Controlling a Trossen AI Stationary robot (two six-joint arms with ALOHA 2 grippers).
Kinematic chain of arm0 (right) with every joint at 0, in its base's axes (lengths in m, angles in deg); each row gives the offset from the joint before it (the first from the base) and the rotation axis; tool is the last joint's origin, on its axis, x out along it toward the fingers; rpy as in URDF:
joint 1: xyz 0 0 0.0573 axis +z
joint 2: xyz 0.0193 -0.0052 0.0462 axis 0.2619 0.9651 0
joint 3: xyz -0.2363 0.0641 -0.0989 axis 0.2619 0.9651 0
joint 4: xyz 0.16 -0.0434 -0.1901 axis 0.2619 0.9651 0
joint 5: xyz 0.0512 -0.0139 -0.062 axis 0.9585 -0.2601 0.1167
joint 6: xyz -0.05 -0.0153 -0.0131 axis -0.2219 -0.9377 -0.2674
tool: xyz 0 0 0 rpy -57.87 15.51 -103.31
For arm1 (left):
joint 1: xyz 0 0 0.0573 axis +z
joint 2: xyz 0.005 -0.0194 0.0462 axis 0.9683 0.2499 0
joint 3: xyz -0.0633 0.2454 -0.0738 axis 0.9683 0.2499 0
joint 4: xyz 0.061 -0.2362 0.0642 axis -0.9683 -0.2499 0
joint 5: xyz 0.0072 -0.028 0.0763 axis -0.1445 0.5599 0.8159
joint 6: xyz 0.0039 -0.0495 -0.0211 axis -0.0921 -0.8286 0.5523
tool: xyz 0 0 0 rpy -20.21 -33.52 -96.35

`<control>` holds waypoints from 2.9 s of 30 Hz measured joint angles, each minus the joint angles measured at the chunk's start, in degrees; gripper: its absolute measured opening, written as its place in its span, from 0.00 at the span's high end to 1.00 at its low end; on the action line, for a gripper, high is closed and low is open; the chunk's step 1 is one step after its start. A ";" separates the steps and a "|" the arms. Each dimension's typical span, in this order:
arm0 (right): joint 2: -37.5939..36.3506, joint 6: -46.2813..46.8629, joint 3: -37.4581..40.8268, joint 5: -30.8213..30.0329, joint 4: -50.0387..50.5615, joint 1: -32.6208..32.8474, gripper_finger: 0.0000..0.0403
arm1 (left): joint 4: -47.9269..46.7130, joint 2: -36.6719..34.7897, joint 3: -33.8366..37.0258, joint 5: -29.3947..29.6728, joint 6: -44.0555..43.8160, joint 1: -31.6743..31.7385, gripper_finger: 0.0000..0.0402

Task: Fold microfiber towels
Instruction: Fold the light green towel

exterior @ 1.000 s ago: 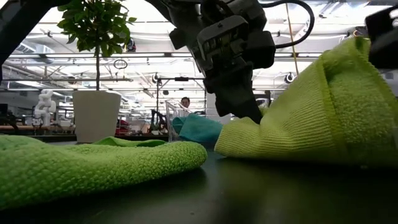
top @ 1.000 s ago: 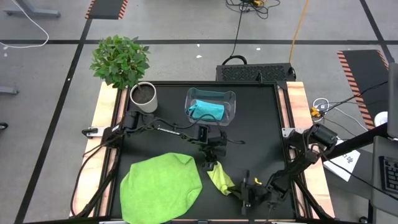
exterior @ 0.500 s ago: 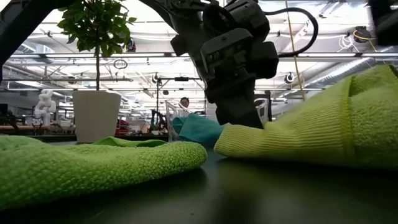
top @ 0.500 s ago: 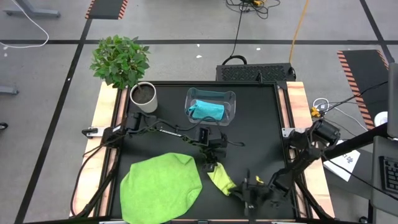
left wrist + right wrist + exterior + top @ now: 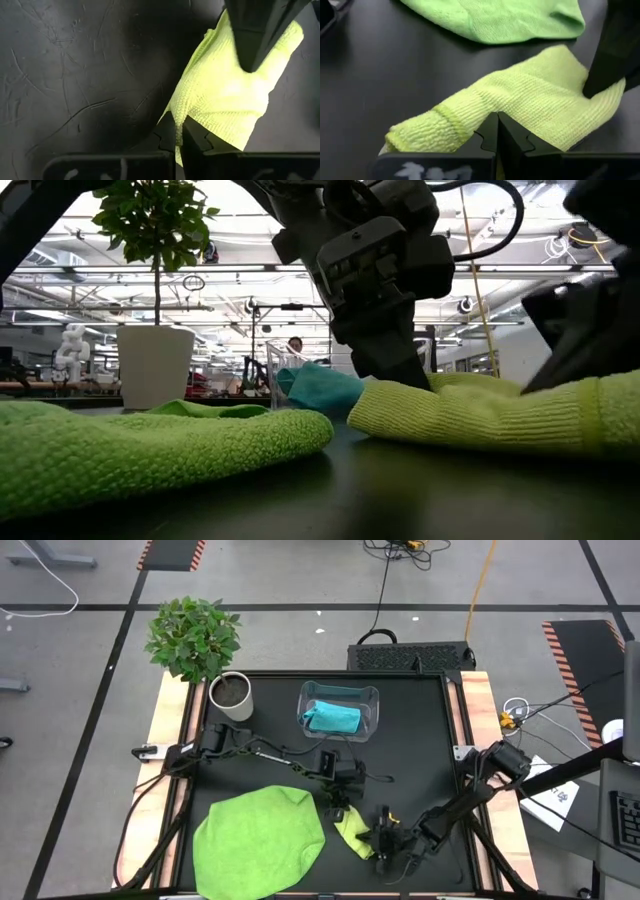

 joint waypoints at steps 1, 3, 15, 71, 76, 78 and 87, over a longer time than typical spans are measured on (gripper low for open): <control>0.57 0.70 0.00 0.00 -0.08 0.01 1.00 | -0.06 0.01 0.00 0.21 0.01 -0.04 0.97; 1.14 1.61 -0.04 -0.05 -0.24 -0.03 1.00 | -0.05 0.02 0.00 0.36 0.06 -0.05 0.95; 1.41 2.56 0.57 0.39 -0.03 1.18 1.00 | -0.84 0.04 1.67 7.23 -0.62 -0.11 0.97; 1.52 5.21 3.72 3.17 -2.97 0.95 1.00 | 20.73 -10.86 14.94 7.19 3.91 -5.68 0.98; 1.52 5.18 3.72 3.15 -2.97 0.95 1.00 | 30.71 -10.84 21.57 6.70 0.22 -5.36 0.98; 1.52 5.09 3.72 3.15 -2.95 0.95 1.00 | 34.48 -10.84 23.97 6.62 -1.07 -5.32 0.99; 1.52 3.85 3.71 3.14 -3.09 0.93 1.00 | 41.23 -10.84 30.70 7.78 -5.90 -4.69 0.99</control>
